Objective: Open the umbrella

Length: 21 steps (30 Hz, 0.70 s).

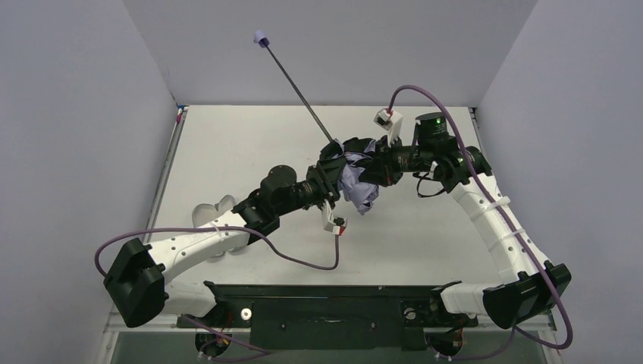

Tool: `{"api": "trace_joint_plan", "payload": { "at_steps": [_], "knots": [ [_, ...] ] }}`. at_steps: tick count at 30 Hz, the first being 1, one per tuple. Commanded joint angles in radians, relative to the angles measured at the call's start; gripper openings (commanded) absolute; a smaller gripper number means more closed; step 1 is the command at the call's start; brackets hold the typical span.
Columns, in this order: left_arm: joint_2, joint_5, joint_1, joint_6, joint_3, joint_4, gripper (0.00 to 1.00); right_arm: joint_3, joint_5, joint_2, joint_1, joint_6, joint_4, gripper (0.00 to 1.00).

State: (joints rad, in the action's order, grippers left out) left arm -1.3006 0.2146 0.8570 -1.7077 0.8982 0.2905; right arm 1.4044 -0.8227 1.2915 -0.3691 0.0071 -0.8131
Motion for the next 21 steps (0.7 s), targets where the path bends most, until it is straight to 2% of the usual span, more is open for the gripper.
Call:
{"api": "trace_joint_plan", "payload": {
  "at_steps": [1,3,4,5,6,7,8,9,11,17,19,21],
  "knots": [
    [0.032,-0.062,-0.021,0.063,0.031,0.296,0.02,0.002,-0.078,-0.018,-0.02,-0.023,-0.057,0.0],
    [0.038,-0.075,-0.024,0.07,0.014,0.291,0.13,0.004,-0.074,-0.026,-0.001,0.002,-0.022,0.0],
    [0.044,-0.083,-0.025,0.074,0.005,0.288,0.25,0.003,-0.074,-0.029,0.015,0.039,0.022,0.0],
    [0.047,-0.089,-0.027,0.089,0.0,0.277,0.33,-0.006,-0.071,-0.038,0.024,0.059,0.047,0.0],
    [0.056,-0.103,-0.029,0.099,-0.007,0.264,0.48,-0.012,-0.069,-0.046,0.04,0.104,0.112,0.0],
    [0.062,-0.112,-0.033,0.129,-0.014,0.239,0.55,-0.027,-0.058,-0.064,0.048,0.131,0.146,0.0],
    [0.077,-0.127,-0.037,0.148,-0.017,0.223,0.67,-0.036,-0.05,-0.072,0.064,0.183,0.221,0.0],
    [0.086,-0.135,-0.047,0.195,-0.02,0.182,0.7,-0.055,-0.046,-0.088,0.072,0.208,0.259,0.0],
    [0.125,-0.151,-0.072,0.275,-0.02,0.102,0.87,-0.072,-0.033,-0.103,0.089,0.274,0.346,0.0],
    [0.231,-0.082,-0.2,0.609,-0.02,-0.141,0.96,-0.091,-0.015,-0.11,0.115,0.369,0.501,0.0],
    [0.248,-0.022,-0.262,0.745,-0.009,-0.235,0.97,-0.1,-0.017,-0.104,0.118,0.371,0.518,0.0],
    [0.238,0.021,-0.315,0.944,0.032,-0.319,0.97,-0.11,-0.013,-0.105,0.117,0.368,0.53,0.0]
  ]
}}
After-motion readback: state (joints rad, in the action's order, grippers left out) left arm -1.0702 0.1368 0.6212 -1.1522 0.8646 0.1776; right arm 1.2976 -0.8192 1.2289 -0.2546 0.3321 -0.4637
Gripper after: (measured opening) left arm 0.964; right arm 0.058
